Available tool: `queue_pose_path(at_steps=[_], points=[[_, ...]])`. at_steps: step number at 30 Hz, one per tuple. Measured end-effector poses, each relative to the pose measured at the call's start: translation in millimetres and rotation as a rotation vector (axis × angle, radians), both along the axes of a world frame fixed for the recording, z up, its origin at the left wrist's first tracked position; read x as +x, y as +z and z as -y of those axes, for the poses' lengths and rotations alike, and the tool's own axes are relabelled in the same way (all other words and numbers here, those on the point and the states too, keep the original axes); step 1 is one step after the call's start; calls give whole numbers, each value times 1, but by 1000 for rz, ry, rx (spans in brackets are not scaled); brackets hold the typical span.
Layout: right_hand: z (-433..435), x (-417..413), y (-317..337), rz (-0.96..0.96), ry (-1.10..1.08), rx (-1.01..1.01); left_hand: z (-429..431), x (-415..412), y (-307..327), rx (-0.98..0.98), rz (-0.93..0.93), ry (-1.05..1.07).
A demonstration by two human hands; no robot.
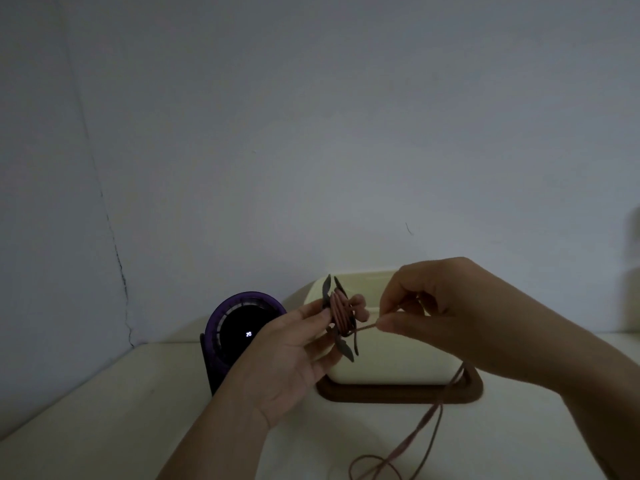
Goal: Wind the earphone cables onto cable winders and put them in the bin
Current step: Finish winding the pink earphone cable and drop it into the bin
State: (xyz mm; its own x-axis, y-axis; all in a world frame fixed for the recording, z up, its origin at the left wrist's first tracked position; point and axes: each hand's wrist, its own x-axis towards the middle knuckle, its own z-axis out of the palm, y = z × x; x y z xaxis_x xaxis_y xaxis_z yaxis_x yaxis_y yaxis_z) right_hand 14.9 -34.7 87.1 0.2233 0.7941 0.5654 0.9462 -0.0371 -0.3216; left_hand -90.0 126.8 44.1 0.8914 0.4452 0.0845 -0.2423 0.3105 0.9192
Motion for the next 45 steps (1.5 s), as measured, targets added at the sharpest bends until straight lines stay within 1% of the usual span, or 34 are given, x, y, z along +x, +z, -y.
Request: queue_pose_path(at_steps=[2, 7, 11, 14, 18, 22, 24, 27, 29, 31, 34, 36, 40, 45], points=[[-1, -1, 0, 5, 4, 5, -1, 0, -1, -34, -5, -15], [-1, 2, 0, 3, -33, 98, 4, 1, -1, -44, -12, -40], [1, 6, 0, -16, -59, 109, 3, 0, 1, -123, 30, -56], [2, 7, 0, -24, -56, 87, 3, 0, 2, -145, 53, -49], [4, 0, 1, -56, -7, 17, 5, 0, 2, -54, 27, -9], [2, -4, 0, -50, -3, 39, 13, 1, 3, 64, 13, 54], [0, -4, -1, -123, 36, 64, 16, 1, 4, 88, 23, 66], [-5, -6, -3, -365, 233, 30, 19, 0, 4, 87, 42, 77], [-7, -4, -4, -405, 280, -28, 20, 0, 5, 80, 56, 66], [-6, -3, -5, -347, 250, -103, 20, -1, 5, 71, 72, 65], [-2, -1, -6, -199, 142, -200, 23, 0, 6, 49, 65, 56], [-2, -2, -6, -150, 100, -200, 26, 1, 5, 30, 47, 59], [-2, -1, -6, -110, 34, -179, 24, 3, 4, -32, 21, 78], [-2, -1, -6, -53, -22, -211, 21, 4, 3, -76, -1, 56]])
